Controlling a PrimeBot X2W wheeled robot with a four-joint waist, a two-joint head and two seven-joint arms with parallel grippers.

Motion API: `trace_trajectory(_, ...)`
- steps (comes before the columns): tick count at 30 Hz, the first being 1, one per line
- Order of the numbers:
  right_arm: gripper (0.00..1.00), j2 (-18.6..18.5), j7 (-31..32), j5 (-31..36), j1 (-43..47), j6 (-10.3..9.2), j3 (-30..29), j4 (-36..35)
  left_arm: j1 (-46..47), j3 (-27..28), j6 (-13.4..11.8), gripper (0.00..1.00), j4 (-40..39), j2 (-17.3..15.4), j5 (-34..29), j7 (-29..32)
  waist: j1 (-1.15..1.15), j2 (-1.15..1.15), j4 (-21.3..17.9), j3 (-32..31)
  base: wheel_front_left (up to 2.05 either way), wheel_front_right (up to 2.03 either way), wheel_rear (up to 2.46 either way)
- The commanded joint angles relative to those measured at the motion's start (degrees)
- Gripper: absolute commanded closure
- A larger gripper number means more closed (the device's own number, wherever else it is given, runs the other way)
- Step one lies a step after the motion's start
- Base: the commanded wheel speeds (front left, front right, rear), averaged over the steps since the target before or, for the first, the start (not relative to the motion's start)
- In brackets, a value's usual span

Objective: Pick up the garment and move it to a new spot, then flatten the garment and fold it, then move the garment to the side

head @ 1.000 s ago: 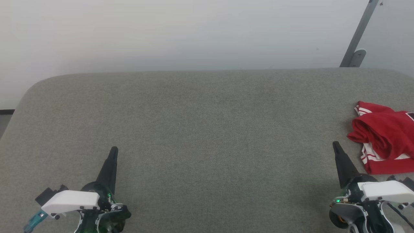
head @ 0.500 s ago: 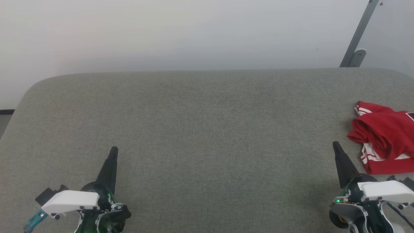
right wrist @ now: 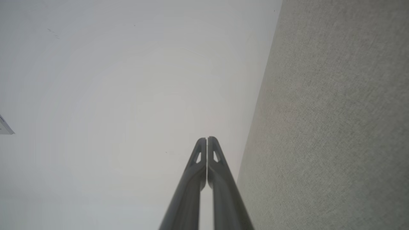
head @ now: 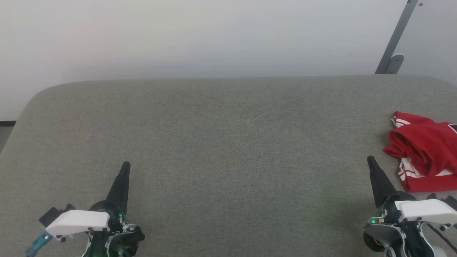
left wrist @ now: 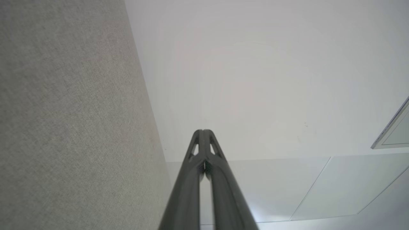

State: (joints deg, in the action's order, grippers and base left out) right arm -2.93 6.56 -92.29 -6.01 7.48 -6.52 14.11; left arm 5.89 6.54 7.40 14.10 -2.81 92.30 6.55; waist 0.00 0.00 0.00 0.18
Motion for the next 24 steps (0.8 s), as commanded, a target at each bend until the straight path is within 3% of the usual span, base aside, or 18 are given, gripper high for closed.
trace_trajectory(1, 1.00, 0.16, 0.05, -0.23, -0.38, 0.02, -0.04, -0.23, 0.65, 0.11, 0.16, 1.00, -0.18, 0.08, 0.20, 0.18, 0.00, 0.00, 0.00, 0.00, 0.00, 0.00, 0.00)
trace_trajectory(24, 1.00, 0.16, 0.06, -0.24, -0.38, 0.02, -0.03, -0.23, 0.65, 0.10, 0.16, 1.00, -0.18, 0.08, 0.20, 0.17, 0.00, 0.00, 0.00, 0.00, 0.00, 0.00, 0.00)
